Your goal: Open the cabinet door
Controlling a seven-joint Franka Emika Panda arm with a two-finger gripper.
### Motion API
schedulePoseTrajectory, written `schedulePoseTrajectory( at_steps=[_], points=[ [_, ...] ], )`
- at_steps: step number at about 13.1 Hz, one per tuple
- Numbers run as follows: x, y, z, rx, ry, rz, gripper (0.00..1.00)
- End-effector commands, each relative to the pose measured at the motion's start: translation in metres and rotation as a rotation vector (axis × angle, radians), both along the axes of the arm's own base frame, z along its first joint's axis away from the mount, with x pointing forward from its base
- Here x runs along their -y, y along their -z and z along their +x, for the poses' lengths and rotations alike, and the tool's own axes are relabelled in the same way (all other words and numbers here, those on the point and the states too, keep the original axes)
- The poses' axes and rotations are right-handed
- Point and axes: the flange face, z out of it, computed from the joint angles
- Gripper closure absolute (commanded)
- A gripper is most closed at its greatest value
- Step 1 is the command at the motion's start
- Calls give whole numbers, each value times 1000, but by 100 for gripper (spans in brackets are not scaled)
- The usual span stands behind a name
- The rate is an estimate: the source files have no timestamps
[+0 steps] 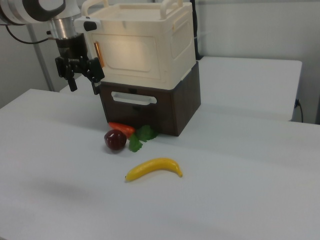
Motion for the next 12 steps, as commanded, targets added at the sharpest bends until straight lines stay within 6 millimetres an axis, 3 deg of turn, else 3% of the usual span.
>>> schedulePoseTrajectory(
  at_steps=[1, 12],
  points=[
    [-2, 0, -9, -36, 13, -3, 0],
    [4, 1, -13, -63, 13, -17, 0]
  ],
)
